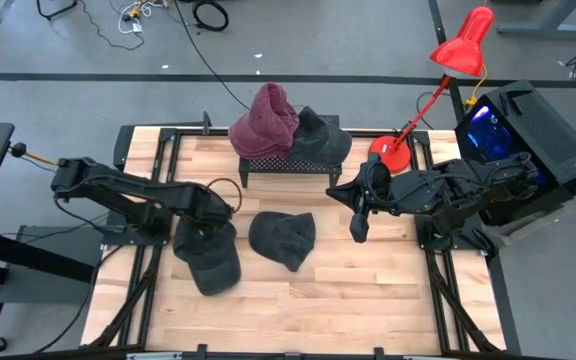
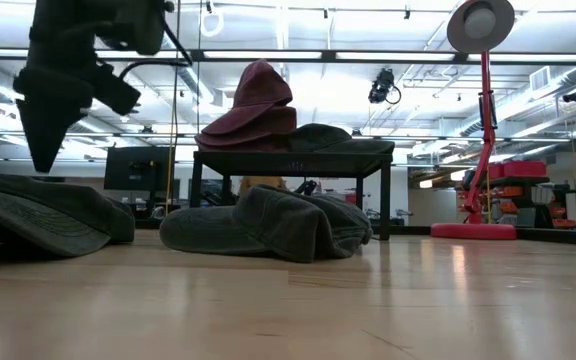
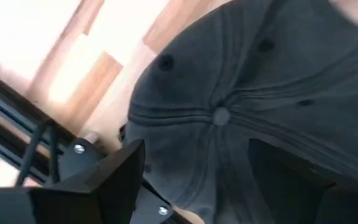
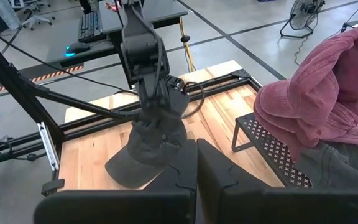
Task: Pick & Place hat
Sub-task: Put the left black cap on top of the black cap on the shelf
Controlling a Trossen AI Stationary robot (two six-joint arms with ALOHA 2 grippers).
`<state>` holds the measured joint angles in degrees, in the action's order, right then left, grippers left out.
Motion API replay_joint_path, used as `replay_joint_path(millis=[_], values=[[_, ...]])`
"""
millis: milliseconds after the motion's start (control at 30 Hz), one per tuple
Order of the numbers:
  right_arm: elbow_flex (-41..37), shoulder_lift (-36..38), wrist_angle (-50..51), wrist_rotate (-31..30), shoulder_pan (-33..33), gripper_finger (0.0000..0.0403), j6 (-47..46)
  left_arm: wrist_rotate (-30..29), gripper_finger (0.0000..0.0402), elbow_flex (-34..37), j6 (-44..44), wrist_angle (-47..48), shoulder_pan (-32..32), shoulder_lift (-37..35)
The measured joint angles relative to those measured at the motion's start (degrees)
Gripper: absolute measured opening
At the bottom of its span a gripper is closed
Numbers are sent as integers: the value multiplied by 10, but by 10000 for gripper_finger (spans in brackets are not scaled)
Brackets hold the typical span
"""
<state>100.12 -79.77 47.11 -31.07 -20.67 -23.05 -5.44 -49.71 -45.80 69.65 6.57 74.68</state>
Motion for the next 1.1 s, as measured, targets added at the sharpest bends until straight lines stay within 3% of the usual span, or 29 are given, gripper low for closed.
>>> replay_joint_path(millis=[433,567,900,1100], values=[[0,0,-11,0,0,7,-2,-25,293,0,0,-32,69,118],[0,0,-12,0,0,7,-4,-20,293,27,0,-87,79,127],[0,0,-22,0,4,7,-5,22,293,79,23,-126,77,126],[0,0,-26,0,14,7,-28,104,293,110,30,-191,66,122]])
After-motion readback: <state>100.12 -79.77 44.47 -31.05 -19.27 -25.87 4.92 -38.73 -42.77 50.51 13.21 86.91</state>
